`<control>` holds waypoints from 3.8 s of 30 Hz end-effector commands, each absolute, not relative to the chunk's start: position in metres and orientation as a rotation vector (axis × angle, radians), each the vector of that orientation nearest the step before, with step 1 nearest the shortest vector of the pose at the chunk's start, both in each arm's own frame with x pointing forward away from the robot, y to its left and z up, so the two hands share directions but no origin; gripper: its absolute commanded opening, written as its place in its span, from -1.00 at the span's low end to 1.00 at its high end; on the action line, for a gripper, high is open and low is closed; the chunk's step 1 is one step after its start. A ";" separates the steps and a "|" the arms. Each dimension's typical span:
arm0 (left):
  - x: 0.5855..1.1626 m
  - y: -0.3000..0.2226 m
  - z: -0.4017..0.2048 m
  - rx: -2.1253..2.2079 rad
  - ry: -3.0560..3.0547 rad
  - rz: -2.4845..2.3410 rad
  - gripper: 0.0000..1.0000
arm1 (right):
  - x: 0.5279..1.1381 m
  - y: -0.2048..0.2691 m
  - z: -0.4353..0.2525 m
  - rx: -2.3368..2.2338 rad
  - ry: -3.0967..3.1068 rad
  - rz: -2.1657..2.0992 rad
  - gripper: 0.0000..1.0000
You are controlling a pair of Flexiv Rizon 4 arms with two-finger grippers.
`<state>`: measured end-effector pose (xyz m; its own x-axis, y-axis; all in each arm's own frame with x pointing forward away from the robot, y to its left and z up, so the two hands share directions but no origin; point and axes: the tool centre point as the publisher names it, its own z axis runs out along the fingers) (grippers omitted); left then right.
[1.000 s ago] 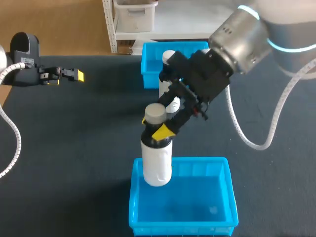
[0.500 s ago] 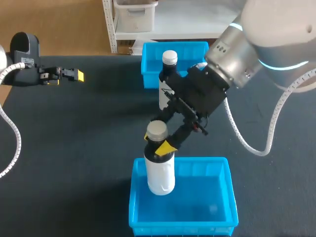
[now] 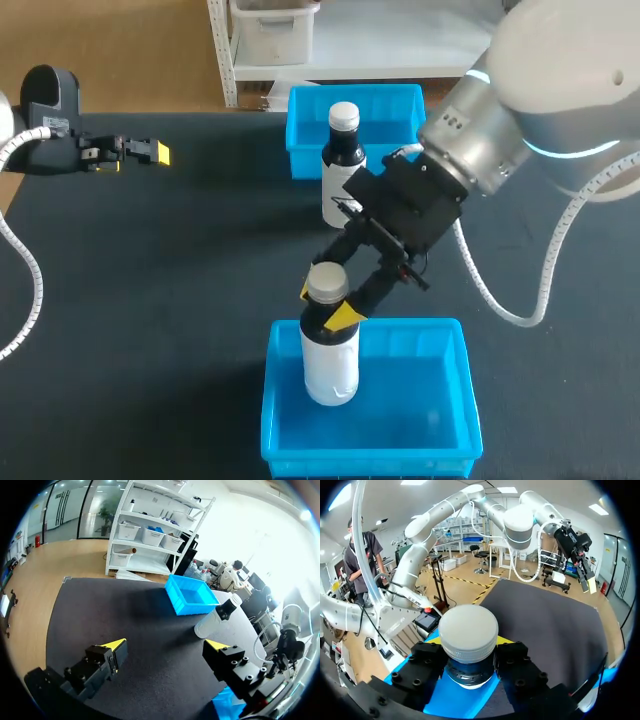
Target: Pick up the bottle, and place it in the far bin if it is heavy, or in the near bin if it is light.
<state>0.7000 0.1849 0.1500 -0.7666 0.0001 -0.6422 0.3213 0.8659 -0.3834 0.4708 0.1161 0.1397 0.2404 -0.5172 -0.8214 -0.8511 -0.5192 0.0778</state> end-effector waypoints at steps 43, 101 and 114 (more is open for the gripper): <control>0.700 0.185 0.150 0.231 2.374 -0.636 1.00 | 0.693 -0.020 0.126 -1.626 1.810 0.981 1.00; 0.700 0.185 0.150 0.231 2.374 -0.636 1.00 | 0.765 0.091 0.119 -1.587 1.718 1.008 0.58; 0.700 0.185 0.150 0.231 2.374 -0.636 1.00 | 0.767 0.089 0.120 -1.582 1.717 1.008 -0.58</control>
